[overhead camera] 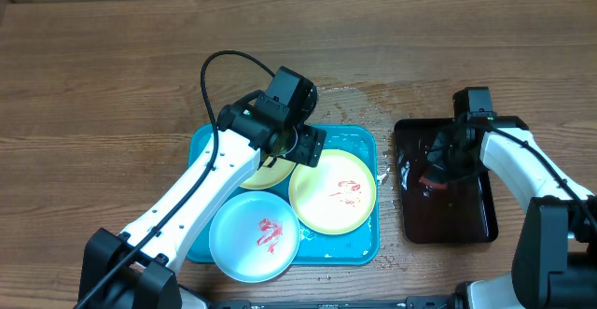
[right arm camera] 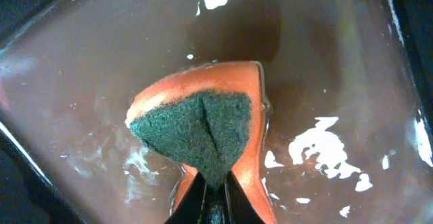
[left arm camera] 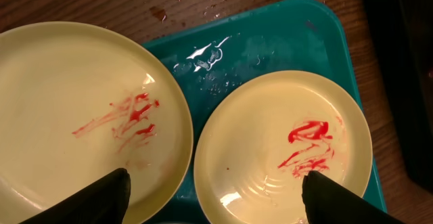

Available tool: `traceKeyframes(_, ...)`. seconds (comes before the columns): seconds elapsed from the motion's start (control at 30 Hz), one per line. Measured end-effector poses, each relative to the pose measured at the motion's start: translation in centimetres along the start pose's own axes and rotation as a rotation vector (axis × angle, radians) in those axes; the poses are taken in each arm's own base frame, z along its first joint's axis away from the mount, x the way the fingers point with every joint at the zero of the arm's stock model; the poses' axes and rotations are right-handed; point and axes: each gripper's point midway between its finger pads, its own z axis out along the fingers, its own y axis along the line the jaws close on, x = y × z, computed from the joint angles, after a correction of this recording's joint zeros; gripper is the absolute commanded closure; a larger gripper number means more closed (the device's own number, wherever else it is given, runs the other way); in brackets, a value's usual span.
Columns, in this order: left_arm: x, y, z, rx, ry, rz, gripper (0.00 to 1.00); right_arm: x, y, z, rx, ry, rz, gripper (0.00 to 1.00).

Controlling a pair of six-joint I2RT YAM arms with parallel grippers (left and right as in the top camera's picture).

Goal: Clean dirty plates on tray and stack at the side
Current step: 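Grip the rim of the right yellow plate with the left gripper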

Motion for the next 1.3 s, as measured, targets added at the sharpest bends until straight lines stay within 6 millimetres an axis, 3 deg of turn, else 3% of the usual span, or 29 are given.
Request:
traceKeyframes(0.17,0.5,0.1,0.0,-0.005,0.022,-0.002,0.27,1.8,-0.9,-0.3,0.038,0.073,0.004,0.96)
traceKeyframes(0.23,0.5,0.1,0.0,-0.005,0.021,-0.002,0.22,2.2,-1.1,-0.7,0.043,0.085,0.006,0.96)
traceKeyframes(0.27,0.5,0.1,0.0,-0.005,0.021,-0.004,0.31,2.3,-1.1,-1.1,0.037,0.08,0.008,0.96)
traceKeyframes(0.4,0.7,0.2,0.0,-0.007,0.028,-0.006,0.36,1.8,-0.5,-1.7,0.005,0.051,0.018,0.96)
traceKeyframes(0.53,1.1,0.3,0.0,-0.011,0.044,-0.008,0.2,1.1,0.0,-1.4,-0.021,0.02,0.024,0.96)
traceKeyframes(0.57,1.4,0.3,0.0,-0.013,0.056,-0.011,0.22,1.1,0.1,-1.3,-0.026,0.019,0.025,0.96)
traceKeyframes(0.6,1.7,0.4,0.0,-0.016,0.069,-0.011,0.32,1.3,0.1,-1.1,-0.031,0.023,0.027,0.96)
traceKeyframes(0.63,2.1,0.5,0.0,-0.02,0.084,-0.017,0.64,1.6,0.1,-0.8,-0.038,0.028,0.027,0.96)
traceKeyframes(0.67,2.4,0.5,0.0,-0.02,0.094,-0.014,0.76,1.7,0.1,-0.6,-0.043,0.032,0.028,0.96)
traceKeyframes(0.7,2.7,0.6,0.1,-0.02,0.105,-0.018,0.73,2.0,0.1,-0.5,-0.044,0.04,0.028,0.96)
traceKeyframes(0.73,3.1,0.5,0.3,-0.016,0.115,-0.018,0.54,2.2,0.1,-0.4,-0.045,0.046,0.03,0.96)
traceKeyframes(0.77,3.5,0.5,0.5,-0.011,0.128,-0.015,0.43,2.3,0.1,-0.4,-0.048,0.05,0.031,0.96)
traceKeyframes(0.9,6.2,0.2,1.7,0.031,0.208,-0.025,0.54,2.3,0.2,-0.4,-0.055,0.05,0.032,0.96)
traceKeyframes(1.0,8.7,0.2,2.8,0.054,0.276,-0.036,0.39,2.3,0.3,-0.4,-0.058,0.052,0.032,0.96)
traceKeyframes(1.1,10.5,0.3,3.5,0.062,0.325,-0.057,0.42,2.3,0.3,-0.4,-0.059,0.053,0.032,0.96)
traceKeyframes(1.13,10.9,0.4,3.6,0.062,0.333,-0.062,0.38,2.3,0.3,-0.4,-0.059,0.054,0.032,0.96)
traceKeyframes(1.23,11.2,0.4,4.2,0.066,0.328,-0.07,0.33,2.3,0.3,-0.4,-0.06,0.053,0.032,0.96)
traceKeyframes(1.3,11.1,0.4,4.7,0.072,0.313,-0.069,0.36,2.3,0.3,-0.4,-0.06,0.053,0.032,0.96)
